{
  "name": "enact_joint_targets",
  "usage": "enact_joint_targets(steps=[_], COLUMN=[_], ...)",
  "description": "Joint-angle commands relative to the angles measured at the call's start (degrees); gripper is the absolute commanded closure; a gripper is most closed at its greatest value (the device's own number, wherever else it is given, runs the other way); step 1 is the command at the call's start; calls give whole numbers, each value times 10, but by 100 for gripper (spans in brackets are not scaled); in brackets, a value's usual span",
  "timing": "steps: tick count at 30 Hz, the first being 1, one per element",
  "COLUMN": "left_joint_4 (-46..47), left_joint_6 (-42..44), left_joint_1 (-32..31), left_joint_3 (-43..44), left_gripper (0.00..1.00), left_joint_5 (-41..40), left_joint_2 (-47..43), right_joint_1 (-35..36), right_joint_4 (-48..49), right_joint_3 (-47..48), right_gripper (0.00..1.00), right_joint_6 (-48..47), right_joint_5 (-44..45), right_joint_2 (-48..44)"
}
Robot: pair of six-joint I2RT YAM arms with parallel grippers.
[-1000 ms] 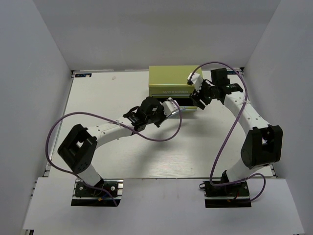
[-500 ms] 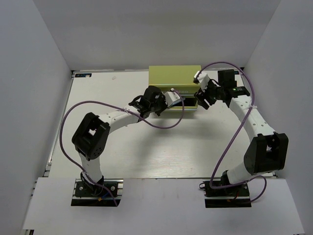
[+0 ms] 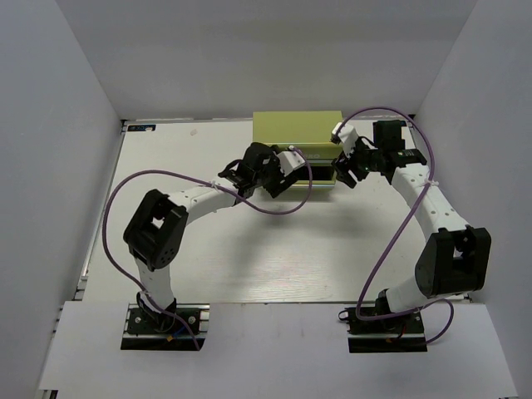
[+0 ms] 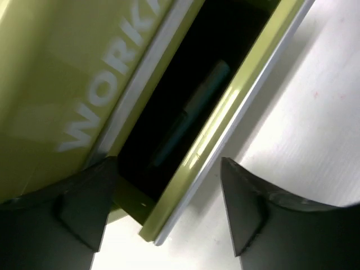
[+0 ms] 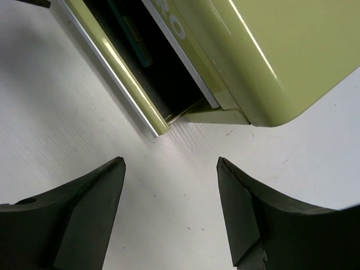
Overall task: Sort the stationery into containers
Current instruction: Place the stationery in the drawer, then close the drawer in the storage box.
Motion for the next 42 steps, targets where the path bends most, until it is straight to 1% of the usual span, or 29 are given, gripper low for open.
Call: enact_joint_targets(steps=[1,3,4,6,7,9,10,11,13,14,15,16,17,18,19,20,22,24,27,28,29,30,31,32,33,36,39,40,42], left_joint_4=[59,59,59,59,59,47,22,4,-47,-56,-61,-66,-66,-74,-80,-81,-75,-75,-112,-119,-131,-132,-139,-139,-139,-139,-145,-145,-145], left_joint_6=[-12,-19,-33,-59,-108,-186,-282,-319,-361,-409,-435,-456,-490,-513,-536,-566,-592,-622,-643,-649,-649,-656,-664,-669,-674,-691,-696,-696,-696], left_joint_1=[0,0,-6,-6,-6,-6,0,0,0,0,0,0,0,0,0,0,0,0,0,0,0,0,0,0,0,0,0,0,0], left_joint_3=[-2,-2,-2,-10,-16,-40,-48,-68,-107,-126,-147,-189,-209,-228,-269,-288,-337,-366,-380,-380,-380,-385,-391,-391,-398,-411,-417,-417,-417], left_gripper=[13,10,10,10,10,8,7,5,0,0,0,0,0,0,0,0,0,0,0,0,0,0,0,0,0,0,0,0,0], left_joint_5=[-2,-2,-2,-8,-22,-45,-68,-85,-109,-109,-109,-109,-117,-138,-148,-156,-169,-182,-211,-217,-222,-230,-230,-230,-230,-230,-230,-235,-235], left_joint_2=[-65,-88,-97,-120,-145,-173,-202,-216,-247,-283,-302,-320,-339,-377,-397,-416,-468,-497,-539,-547,-562,-568,-573,-573,-582,-595,-601,-601,-601], right_joint_1=[-1,-1,-1,1,3,6,8,16,27,34,45,58,66,91,99,108,137,160,183,188,192,198,204,206,213,220,225,225,228], right_joint_4=[-6,-14,-29,-56,-79,-112,-130,-139,-147,-148,-138,-127,-116,-106,-85,-61,-17,21,96,153,171,195,257,274,325,366,386,417,439], right_joint_3=[7,8,9,14,15,27,29,36,36,36,35,34,36,38,39,40,37,32,16,4,-3,-27,-34,-39,-51,-56,-65,-71,-77], right_gripper=[28,30,36,48,68,86,98,100,100,100,98,97,94,91,89,88,85,85,84,84,84,82,82,82,82,82,82,82,80], right_joint_6=[-20,-34,-62,-85,-133,-172,-195,-205,-226,-231,-230,-228,-216,-209,-200,-170,-139,-109,-65,-59,-54,-33,-31,-29,-22,-18,-23,-30,-34], right_joint_5=[-43,-64,-92,-112,-147,-166,-186,-188,-194,-187,-182,-177,-156,-146,-135,-103,-60,-27,57,72,120,138,156,172,220,285,307,318,326], right_joint_2=[-14,-13,-9,-5,5,21,34,40,61,67,76,88,92,106,117,128,144,159,175,178,177,178,176,178,180,197,199,198,199])
